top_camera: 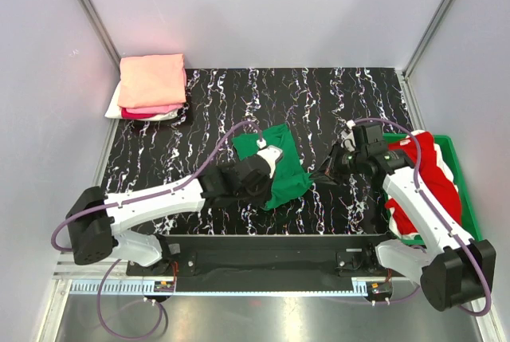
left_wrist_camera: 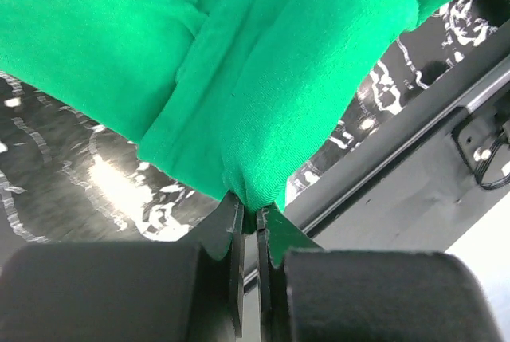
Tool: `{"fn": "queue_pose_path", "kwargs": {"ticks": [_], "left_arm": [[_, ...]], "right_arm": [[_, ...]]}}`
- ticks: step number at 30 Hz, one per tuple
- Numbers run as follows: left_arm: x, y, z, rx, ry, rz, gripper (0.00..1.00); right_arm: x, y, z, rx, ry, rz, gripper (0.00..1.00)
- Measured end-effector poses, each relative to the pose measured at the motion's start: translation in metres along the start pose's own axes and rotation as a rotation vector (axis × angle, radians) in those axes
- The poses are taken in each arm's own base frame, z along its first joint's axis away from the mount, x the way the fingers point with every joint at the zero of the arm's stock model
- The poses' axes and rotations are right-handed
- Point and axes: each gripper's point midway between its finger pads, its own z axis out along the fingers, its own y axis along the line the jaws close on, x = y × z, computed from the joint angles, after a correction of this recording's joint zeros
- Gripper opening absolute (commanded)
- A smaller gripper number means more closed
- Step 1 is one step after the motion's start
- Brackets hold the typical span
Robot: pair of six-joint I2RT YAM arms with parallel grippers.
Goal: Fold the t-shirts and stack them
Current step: Fold the tshirt
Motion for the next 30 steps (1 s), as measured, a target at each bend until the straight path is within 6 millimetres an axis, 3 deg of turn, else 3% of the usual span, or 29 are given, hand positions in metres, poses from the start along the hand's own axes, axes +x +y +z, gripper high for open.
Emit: {"fn": "queue_pose_path", "kwargs": {"ticks": [5,11,16,30], "left_arm": [[-0.008,0.024,-0.009,-0.050,0.026,0.006,0.00],[-0.022,0.059,-0.014,-0.093,0.039,-0.036,0.00],[-0.050,0.076,-0.019,-0.082,0.005,-0.065,0.00],[-0.079,0.134,0.015,-0.066,0.091,-0.138,0.00]], "right_arm": [[-0.008,0.002,0.011,0.020,0.018,0.011,0.00],[-0.051,0.032,0.020,0.012,-0.014,-0.014,0.00],[-0.080,0.052,0.031,-0.006,-0.031,-0.041,0.00],[-0.138,0.062,0.087,0.026,0.004,-0.053,0.00]]}}
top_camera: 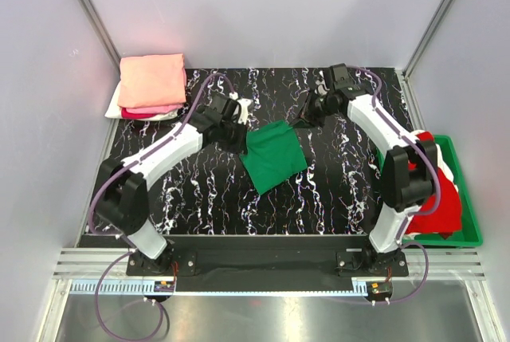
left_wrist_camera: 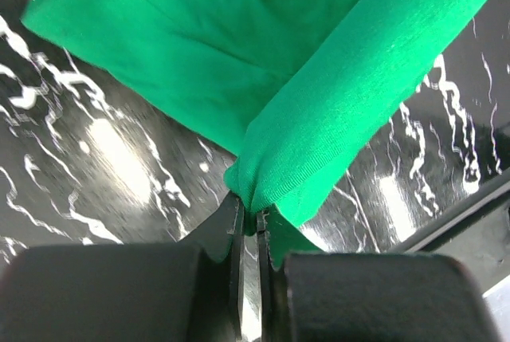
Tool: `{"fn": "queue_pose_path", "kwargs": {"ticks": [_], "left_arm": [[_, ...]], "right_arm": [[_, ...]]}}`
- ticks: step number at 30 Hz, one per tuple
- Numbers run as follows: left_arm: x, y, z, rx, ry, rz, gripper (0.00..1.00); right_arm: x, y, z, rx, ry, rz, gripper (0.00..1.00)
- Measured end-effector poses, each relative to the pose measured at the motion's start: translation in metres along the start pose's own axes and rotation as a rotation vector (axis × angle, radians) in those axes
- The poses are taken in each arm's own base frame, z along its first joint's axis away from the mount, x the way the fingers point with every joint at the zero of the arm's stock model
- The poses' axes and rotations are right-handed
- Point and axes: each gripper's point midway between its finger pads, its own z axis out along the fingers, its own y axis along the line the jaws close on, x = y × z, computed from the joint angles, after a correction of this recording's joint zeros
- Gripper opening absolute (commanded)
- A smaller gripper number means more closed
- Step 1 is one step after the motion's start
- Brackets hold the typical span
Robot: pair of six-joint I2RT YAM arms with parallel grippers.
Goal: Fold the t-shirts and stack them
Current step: Fold the tshirt
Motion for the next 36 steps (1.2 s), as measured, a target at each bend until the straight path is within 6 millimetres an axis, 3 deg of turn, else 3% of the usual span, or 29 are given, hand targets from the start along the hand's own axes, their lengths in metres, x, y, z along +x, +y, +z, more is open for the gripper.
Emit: {"fn": "queue_pose_path", "kwargs": {"ticks": [5,9,13,17,19,20,22,24,25,26,28,29,36], "left_arm": [[-0.022,0.022,0.013,0.004,0.002,-0.031,0.00],[-0.041,0.050,0.035,-0.001,0.016,-0.081,0.00],[-0.063,0.091,0.077,-0.022,0.051,-0.152,0.00],[-0.084,0.139,0.127,-0.043,0.092,-0.226,0.00],[-0.098,0.153,0.137,-0.023,0.085,-0.264,0.07],[-0.105,0.159,0.137,-0.023,0.073,-0.270,0.16],[-0.117,0.173,0.140,-0.031,0.047,-0.284,0.43],[-0.123,0.180,0.137,-0.024,0.030,-0.314,0.52],[-0.125,0.183,0.135,-0.029,0.022,-0.324,0.68],[-0.125,0.186,0.134,-0.030,0.019,-0.329,0.73],[-0.130,0.183,0.128,-0.015,0.000,-0.346,0.94],[-0.127,0.181,0.123,-0.019,0.001,-0.350,0.99],[-0.086,0.147,0.068,-0.044,0.026,-0.392,0.99]], "right_arm": [[-0.029,0.008,0.023,-0.006,-0.006,-0.009,0.00],[-0.062,0.015,0.056,-0.020,-0.007,-0.015,0.00],[-0.096,0.006,0.111,-0.027,-0.002,-0.002,0.00],[-0.119,-0.021,0.175,-0.028,0.007,0.055,0.00],[-0.122,-0.037,0.199,-0.025,0.017,0.099,0.00],[-0.121,-0.039,0.204,-0.050,0.039,0.132,0.00],[-0.126,-0.038,0.204,-0.064,0.032,0.161,0.00],[-0.133,-0.041,0.205,-0.066,0.006,0.175,0.00],[-0.133,-0.043,0.206,-0.069,0.002,0.188,0.00],[-0.133,-0.044,0.205,-0.077,0.002,0.199,0.00],[-0.131,-0.045,0.204,-0.083,-0.006,0.207,0.00],[-0.130,-0.046,0.201,-0.084,-0.011,0.210,0.00],[-0.113,-0.050,0.185,-0.077,-0.012,0.221,0.00]]}}
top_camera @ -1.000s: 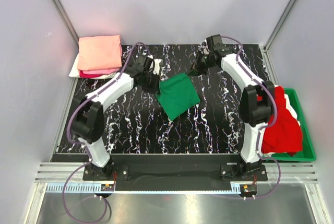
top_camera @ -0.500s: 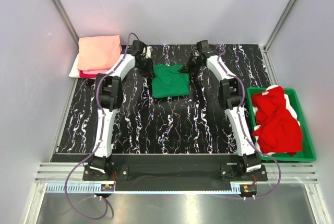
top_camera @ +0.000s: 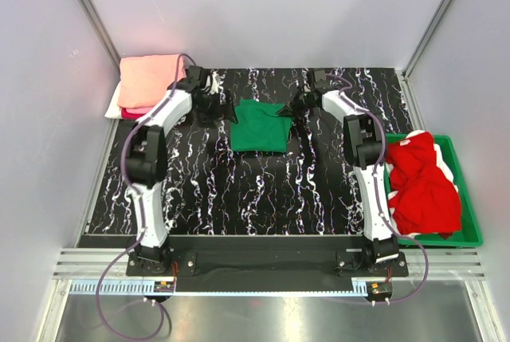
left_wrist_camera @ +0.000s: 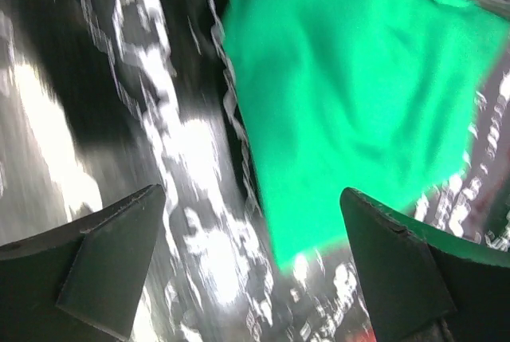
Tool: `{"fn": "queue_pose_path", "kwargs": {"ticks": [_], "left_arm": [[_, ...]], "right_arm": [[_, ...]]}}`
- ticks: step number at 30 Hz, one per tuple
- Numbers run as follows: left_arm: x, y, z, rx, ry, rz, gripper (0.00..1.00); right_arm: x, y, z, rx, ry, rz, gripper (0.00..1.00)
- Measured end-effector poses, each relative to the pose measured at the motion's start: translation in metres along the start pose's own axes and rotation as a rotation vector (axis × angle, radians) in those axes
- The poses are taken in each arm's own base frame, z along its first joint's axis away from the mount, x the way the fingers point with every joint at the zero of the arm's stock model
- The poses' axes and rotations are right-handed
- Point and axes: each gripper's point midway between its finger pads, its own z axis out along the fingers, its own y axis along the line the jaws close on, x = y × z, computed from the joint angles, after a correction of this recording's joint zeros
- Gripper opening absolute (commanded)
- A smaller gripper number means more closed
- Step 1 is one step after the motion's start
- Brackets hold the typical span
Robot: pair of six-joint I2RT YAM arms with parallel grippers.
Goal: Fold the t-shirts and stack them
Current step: Fold the tshirt
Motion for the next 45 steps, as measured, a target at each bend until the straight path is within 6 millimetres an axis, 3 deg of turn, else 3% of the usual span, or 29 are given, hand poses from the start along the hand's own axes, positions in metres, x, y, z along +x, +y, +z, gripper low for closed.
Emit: {"fn": "queue_pose_path", "kwargs": {"ticks": [4,7,12,15,18,23,27,30,36,41,45], "left_arm": [[0.020,-0.018,-0.036,0.024,-0.063,0.005,0.99],[0.032,-0.029,-0.045,0.072,-0.111,-0.001,0.99],[0.066,-0.021,-0.013,0.116,-0.058,-0.064,0.98],[0.086,-0.010,0.004,0.108,-0.011,-0.102,0.98],[0.088,-0.011,0.007,0.126,-0.018,-0.104,0.98],[0.078,-0.018,0.009,0.158,-0.055,-0.095,0.98],[0.073,-0.032,0.018,0.200,-0.067,-0.080,0.98],[0.068,-0.046,0.029,0.233,-0.061,-0.065,0.99],[0.048,-0.071,0.033,0.291,-0.096,-0.033,0.99],[0.043,-0.074,0.031,0.300,-0.111,-0.025,0.98],[0.042,-0.074,0.031,0.301,-0.116,-0.023,0.98]], "right_arm": [[0.006,0.010,-0.019,-0.006,-0.008,-0.017,0.00],[0.007,0.034,-0.045,-0.039,-0.035,-0.054,0.00],[0.003,0.079,-0.087,-0.110,-0.097,-0.136,0.00],[-0.002,0.085,-0.101,-0.107,-0.137,-0.151,0.00],[-0.007,0.064,-0.115,-0.043,-0.190,-0.119,0.00],[-0.020,-0.020,-0.135,0.114,-0.304,0.035,0.00],[-0.041,-0.082,-0.121,0.167,-0.310,0.168,0.00],[-0.050,-0.108,-0.101,0.147,-0.269,0.224,0.00],[-0.067,-0.079,-0.097,0.069,-0.272,0.139,0.00],[-0.067,-0.057,-0.103,0.008,-0.253,0.063,0.00],[-0.069,-0.020,-0.120,-0.095,-0.247,-0.008,0.00]]}}
